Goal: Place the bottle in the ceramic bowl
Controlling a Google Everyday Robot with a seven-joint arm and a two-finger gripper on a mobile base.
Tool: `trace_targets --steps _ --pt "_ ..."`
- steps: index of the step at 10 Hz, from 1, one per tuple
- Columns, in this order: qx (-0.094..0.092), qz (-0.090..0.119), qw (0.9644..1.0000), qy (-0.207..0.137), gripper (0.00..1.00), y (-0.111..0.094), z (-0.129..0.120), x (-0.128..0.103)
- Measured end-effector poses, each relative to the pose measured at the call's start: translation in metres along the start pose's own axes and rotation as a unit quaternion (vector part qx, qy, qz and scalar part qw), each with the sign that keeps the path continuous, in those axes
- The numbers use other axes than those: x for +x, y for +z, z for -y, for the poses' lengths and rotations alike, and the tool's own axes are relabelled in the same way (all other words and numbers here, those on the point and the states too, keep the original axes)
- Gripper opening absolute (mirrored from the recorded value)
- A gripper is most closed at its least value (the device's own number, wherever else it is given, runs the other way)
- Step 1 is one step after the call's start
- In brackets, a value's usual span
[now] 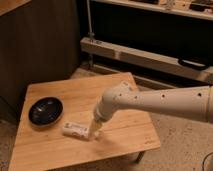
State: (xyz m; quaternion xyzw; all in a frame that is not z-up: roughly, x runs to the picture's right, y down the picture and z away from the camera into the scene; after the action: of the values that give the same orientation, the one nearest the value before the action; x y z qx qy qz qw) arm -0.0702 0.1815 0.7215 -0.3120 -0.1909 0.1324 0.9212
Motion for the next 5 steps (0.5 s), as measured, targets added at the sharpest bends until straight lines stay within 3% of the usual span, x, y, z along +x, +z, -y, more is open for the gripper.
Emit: trace_targets --steps 3,5 --pt "-0.027 0.006 0.9996 -0.001 0.65 0.047 -0.05 0.007" --pt "-0.026 0.009 0.9996 -0.004 0.65 0.059 -0.058 0.009"
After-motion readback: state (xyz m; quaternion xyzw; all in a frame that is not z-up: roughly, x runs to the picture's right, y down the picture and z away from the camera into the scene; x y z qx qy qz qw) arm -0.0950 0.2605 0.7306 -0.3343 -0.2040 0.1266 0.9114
